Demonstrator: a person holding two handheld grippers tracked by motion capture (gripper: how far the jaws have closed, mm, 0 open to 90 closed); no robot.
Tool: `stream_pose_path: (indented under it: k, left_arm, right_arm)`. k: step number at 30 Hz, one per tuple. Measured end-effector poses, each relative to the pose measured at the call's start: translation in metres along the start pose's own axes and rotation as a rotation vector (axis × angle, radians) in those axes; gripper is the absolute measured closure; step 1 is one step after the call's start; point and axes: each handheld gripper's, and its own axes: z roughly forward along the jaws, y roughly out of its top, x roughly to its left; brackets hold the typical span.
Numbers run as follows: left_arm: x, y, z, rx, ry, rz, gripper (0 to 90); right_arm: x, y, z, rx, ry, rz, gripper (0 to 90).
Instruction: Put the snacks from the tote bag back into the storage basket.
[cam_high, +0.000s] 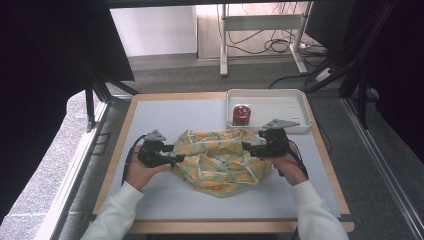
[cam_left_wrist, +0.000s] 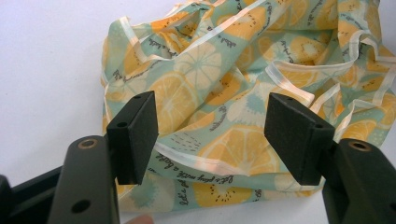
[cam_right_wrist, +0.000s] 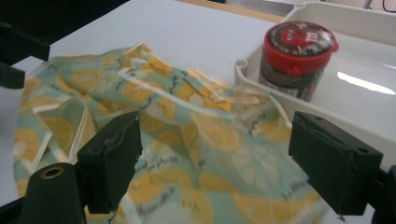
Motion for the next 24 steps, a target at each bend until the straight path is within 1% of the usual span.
stream_pose_path:
  k: [4, 9, 11, 13, 21, 24]
  left_arm:
    - [0.0, 0.0, 0.001, 0.005, 0.004, 0.001, 35.3]
    - [0.0, 0.0, 0.001, 0.003, 0.005, 0.003, 35.3]
    - [0.0, 0.0, 0.0, 0.001, 0.005, 0.002, 35.3]
    - [0.0, 0.0, 0.0, 0.001, 0.005, 0.002, 35.3]
    - [0.0, 0.0, -0.001, -0.005, 0.006, 0.0, 35.3]
    - [0.0, 0.001, 0.0, -0.008, 0.007, 0.002, 35.3]
  right_arm:
    - [-0.002, -0.015, -0.017, -0.022, -0.008, 0.003, 18.0]
    - [-0.005, -0.025, -0.031, -0.047, -0.014, 0.026, 18.4]
    - [-0.007, -0.026, -0.034, -0.054, -0.022, 0.027, 18.4]
    - [-0.008, -0.026, -0.036, -0.062, -0.024, 0.037, 18.9]
    - [-0.007, -0.026, -0.035, -0.063, -0.022, 0.02, 18.9]
    - [-0.008, -0.026, -0.038, -0.067, -0.035, 0.025, 18.8]
